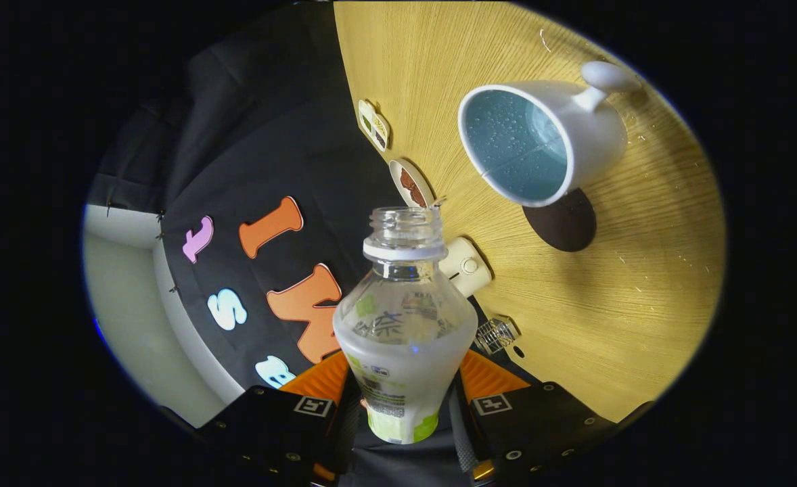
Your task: Take the bottle from table, then pour the juice into the cup, finally place the bottle on the coaster
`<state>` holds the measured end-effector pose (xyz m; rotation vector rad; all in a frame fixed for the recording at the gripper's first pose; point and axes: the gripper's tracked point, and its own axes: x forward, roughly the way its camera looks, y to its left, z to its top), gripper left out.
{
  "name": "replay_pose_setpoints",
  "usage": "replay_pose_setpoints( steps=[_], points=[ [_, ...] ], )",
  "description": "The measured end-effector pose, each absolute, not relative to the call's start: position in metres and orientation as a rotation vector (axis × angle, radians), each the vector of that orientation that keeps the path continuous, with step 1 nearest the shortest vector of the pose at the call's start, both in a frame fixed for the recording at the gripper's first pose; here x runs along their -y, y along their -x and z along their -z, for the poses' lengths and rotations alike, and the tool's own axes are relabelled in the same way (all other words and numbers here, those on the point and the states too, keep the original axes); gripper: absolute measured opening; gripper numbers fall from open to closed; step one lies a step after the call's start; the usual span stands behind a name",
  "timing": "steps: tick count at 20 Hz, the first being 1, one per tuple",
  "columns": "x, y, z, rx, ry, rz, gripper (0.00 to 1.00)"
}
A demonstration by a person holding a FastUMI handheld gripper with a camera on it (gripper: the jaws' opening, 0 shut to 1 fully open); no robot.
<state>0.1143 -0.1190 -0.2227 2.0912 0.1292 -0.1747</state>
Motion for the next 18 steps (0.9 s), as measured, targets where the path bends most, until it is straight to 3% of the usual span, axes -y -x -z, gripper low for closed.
replay_pose_setpoints(
  steps=[18],
  points=[
    [0.1203, -0.1193, 0.2154, -0.109, -2.148, 0.155, 0.61]
  ],
)
